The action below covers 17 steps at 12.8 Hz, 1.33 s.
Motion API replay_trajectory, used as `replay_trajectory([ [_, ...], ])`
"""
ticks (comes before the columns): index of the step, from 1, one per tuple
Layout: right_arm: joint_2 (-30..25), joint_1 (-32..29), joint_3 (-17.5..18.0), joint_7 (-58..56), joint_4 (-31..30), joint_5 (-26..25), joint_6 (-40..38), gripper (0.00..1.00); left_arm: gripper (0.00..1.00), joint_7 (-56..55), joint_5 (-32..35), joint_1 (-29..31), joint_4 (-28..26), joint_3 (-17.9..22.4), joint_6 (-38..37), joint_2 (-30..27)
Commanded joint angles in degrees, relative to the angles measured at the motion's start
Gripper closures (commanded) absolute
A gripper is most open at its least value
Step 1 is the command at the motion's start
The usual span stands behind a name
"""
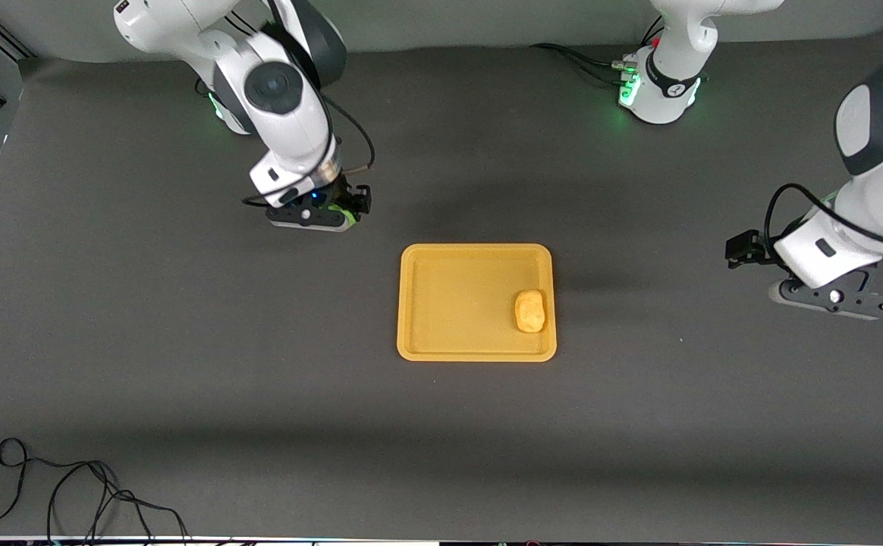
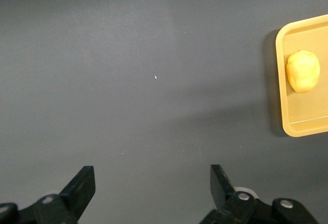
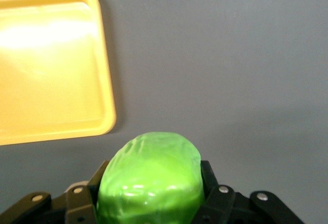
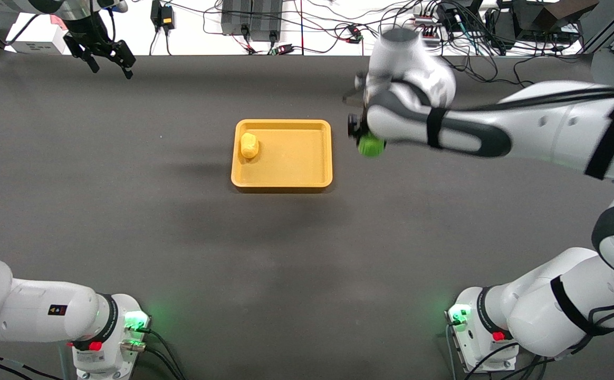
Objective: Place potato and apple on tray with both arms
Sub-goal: 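Carry the green apple with the right gripper over the tray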
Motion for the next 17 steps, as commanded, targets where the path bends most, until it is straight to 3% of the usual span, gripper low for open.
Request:
replay_trajectory([
  [1, 6.73, 0.61, -0.23, 0.62, 14.89, -0.12, -5.30, 0.48, 0.00, 2.28, 0.09, 1.83, -6.60, -0.42, 2.21, -5.64],
  [3, 15.49, 0.97, 0.39, 3.84, 27.95, 0.33, -7.92, 0.48, 0.00, 2.37, 0.01, 2.36, -7.24, -0.33, 1.78, -7.06],
  [6, 32.98, 6.05, 0.56, 12.02, 51.50, -0.11, -13.99, 0.48, 0.00, 2.37, -0.35, 3.33, -6.71, -0.33, 2.12, -6.63],
  [8, 41.87, 8.17, 0.65, 17.12, 60.95, -0.02, -13.05, 0.50, 0.00, 2.63, -0.35, 3.51, -5.66, -0.33, 2.22, -5.84],
  [13, 52.18, 9.67, 0.13, 17.85, 58.63, -1.60, 0.03, 0.49, 0.00, 4.56, -0.26, 3.95, -2.93, -0.24, 1.51, -4.08],
  [17, 52.63, 8.97, 0.12, 17.76, 48.09, -4.77, 11.63, 0.49, 0.00, 6.50, -0.26, 4.82, -3.02, -0.15, 1.34, -3.64],
])
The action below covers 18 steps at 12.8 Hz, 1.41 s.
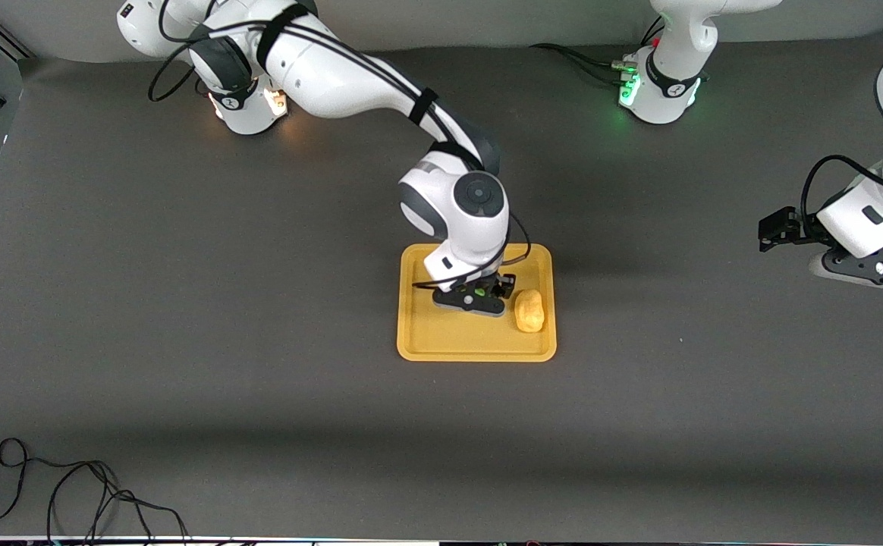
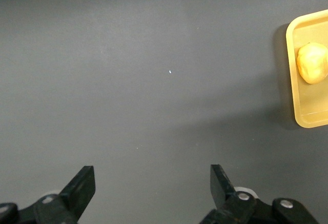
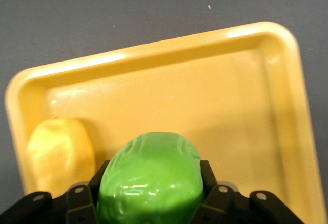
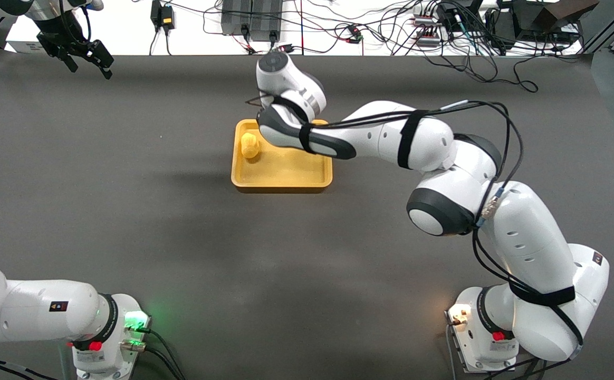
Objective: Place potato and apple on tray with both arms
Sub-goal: 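Carry the green apple with the right gripper over the tray, then lower the apple beside the potato and open the right gripper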
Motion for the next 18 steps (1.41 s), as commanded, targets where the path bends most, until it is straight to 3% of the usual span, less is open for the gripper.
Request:
replay_trajectory([
  [1, -1.33, -0.27, 0.02, 0.92, -6.85, -1.36, 7.16, 0.49, 0.00, 1.76, -0.18, 0.98, 1.04, -0.19, -0.14, 0.83],
  [5, -0.19, -0.54, -0.42, 0.83, -9.16, -1.72, 11.23, 0.47, 0.00, 1.76, -0.18, 1.06, 1.04, -0.19, 0.21, 1.09],
  [6, -0.10, -0.63, -0.42, 0.74, -9.16, -1.80, 11.24, 0.38, 0.00, 1.76, -0.18, 1.06, 1.04, -0.19, 0.21, 1.18],
  [7, -0.10, -0.63, -0.42, 1.00, -9.16, -1.80, 11.24, 0.00, 0.00, 1.76, -0.18, 1.15, 1.04, -0.19, 0.13, 1.18],
  [9, -1.49, -1.15, -0.42, 0.83, -8.72, -1.54, 9.84, 0.00, 0.00, 1.76, -0.18, 1.15, 1.04, -0.19, 0.21, 1.27],
  [14, -14.22, -1.33, -0.60, 0.56, -3.02, -1.28, -12.55, 0.00, 0.00, 1.76, -0.18, 1.15, 1.04, -0.19, 0.21, 1.36],
  [18, -25.29, -3.17, -0.60, -2.66, -3.71, -1.19, -24.24, 0.00, 0.00, 1.76, -0.26, 1.15, 1.04, -0.19, 0.39, 1.36],
])
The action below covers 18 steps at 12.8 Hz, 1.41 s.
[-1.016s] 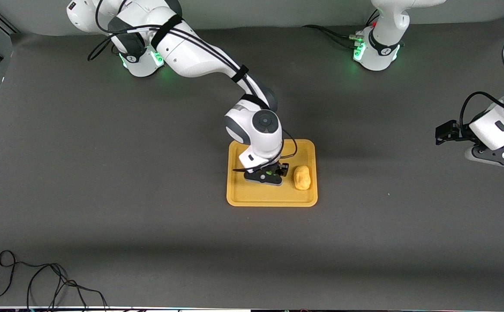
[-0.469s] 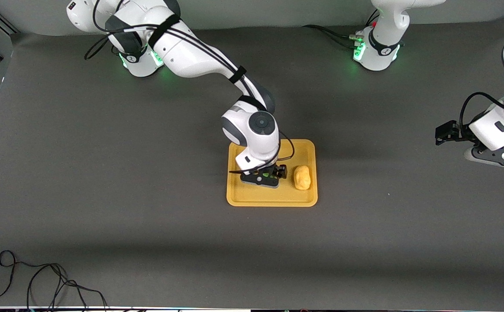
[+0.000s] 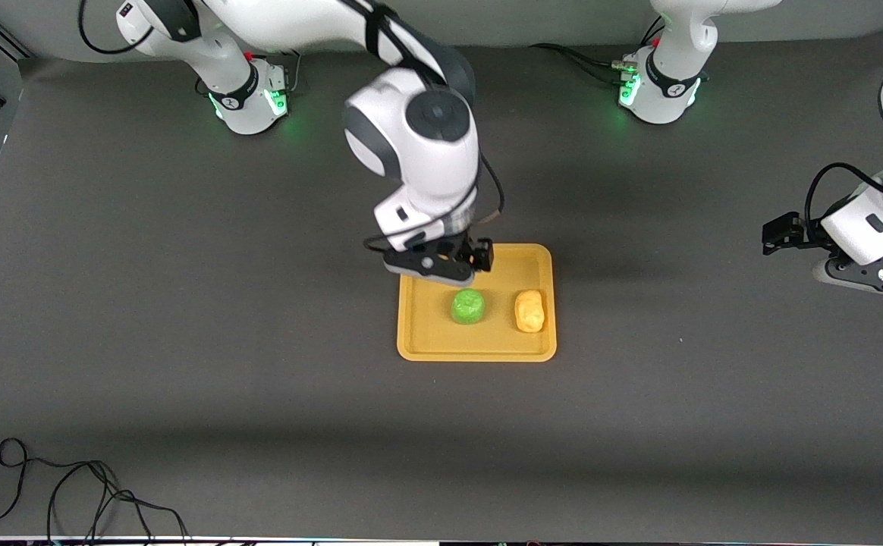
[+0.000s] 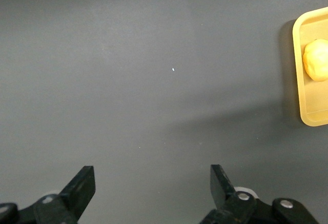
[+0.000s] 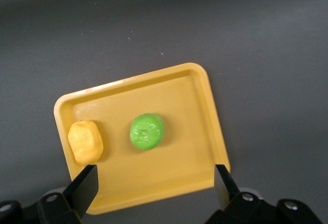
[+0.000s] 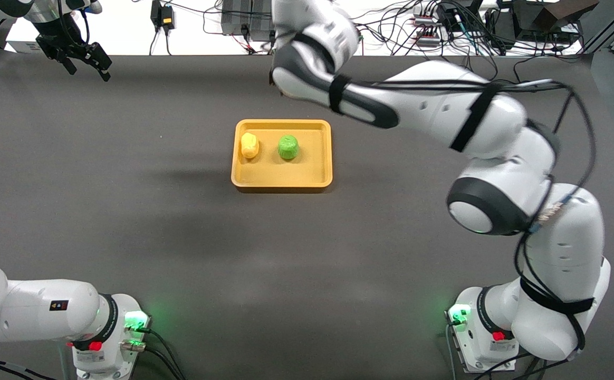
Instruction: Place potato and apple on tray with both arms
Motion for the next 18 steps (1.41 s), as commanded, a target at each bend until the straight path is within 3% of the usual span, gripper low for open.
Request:
replay_trajectory([
  [1, -7.43, -2.63, 0.27, -6.76, -3.44, -0.65, -8.68, 0.00, 0.00, 0.99, -0.35, 0.35, 1.01, -0.19, 0.57, 0.27],
  [3, -13.40, -6.75, 0.19, -16.17, -7.73, -0.56, -11.79, 0.00, 0.00, 0.99, -0.61, 0.35, 2.84, -0.11, -0.30, 0.45],
  [6, -25.26, -18.42, 0.98, -29.27, -21.08, 3.47, -9.70, 0.00, 0.00, 0.37, -0.88, 0.27, 3.91, -0.11, -0.75, 0.62],
  [9, -32.14, -29.15, 1.68, -39.21, -27.96, 5.15, -8.99, 0.00, 0.00, -0.24, -0.97, 0.35, 4.26, -0.11, -4.78, 0.80],
  [13, -34.44, -44.36, 5.02, -53.09, -29.99, 5.24, -9.08, 0.00, 0.00, -0.42, -0.88, 0.27, 8.46, -0.19, -11.10, 0.45],
  [18, -34.61, -50.71, 4.93, -59.45, -29.64, 5.07, -9.08, 0.00, 0.00, -1.65, -0.88, 0.00, 8.92, -0.28, -11.56, -0.17],
])
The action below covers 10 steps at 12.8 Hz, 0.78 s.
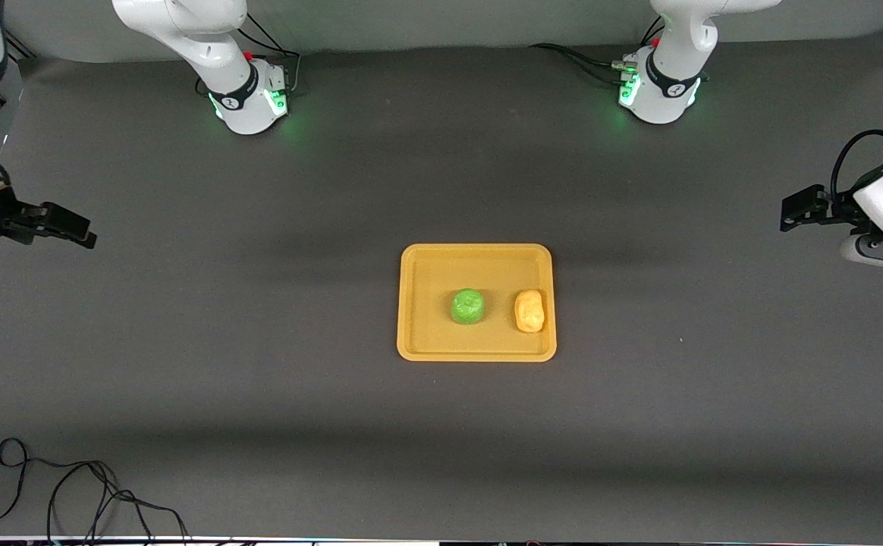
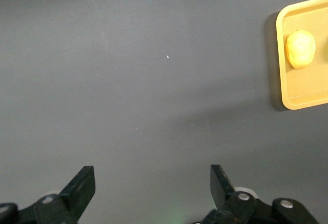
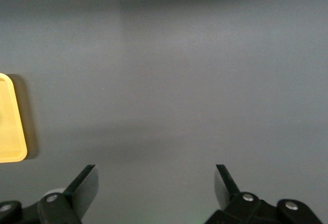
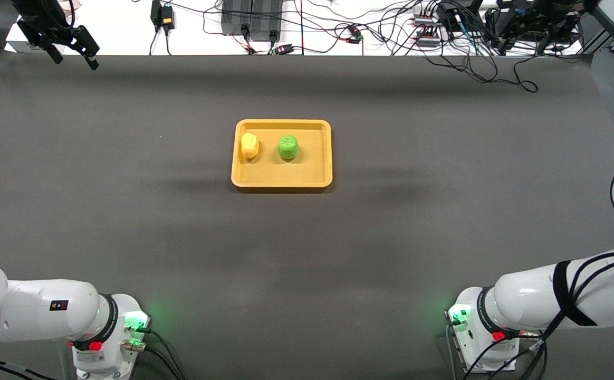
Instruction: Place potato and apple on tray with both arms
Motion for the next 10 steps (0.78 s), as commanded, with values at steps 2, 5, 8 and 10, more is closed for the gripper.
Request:
replay_trajectory([
  [2, -1.00, -0.90, 0.48, -2.49, -0.72, 0.53, 0.89, 0.00, 0.00, -1.44, -0.14, -0.09, 0.69, -0.06, -0.29, -0.21],
  [5, -0.73, -0.63, 0.56, -2.32, -0.55, 0.44, 0.80, 0.00, 0.00, -2.57, -0.14, -0.18, 0.34, -0.06, 1.64, 0.23],
  [8, -0.82, -0.63, 0.56, -2.23, -0.37, 0.79, 0.54, 0.00, 0.00, -3.55, -0.05, -0.27, 0.34, -0.06, 2.17, 0.32],
  [10, -0.82, -0.63, 0.56, -1.62, -0.37, 0.79, 0.45, 0.00, 0.00, -3.55, 0.04, -0.18, 0.26, -0.06, 2.88, 0.50],
])
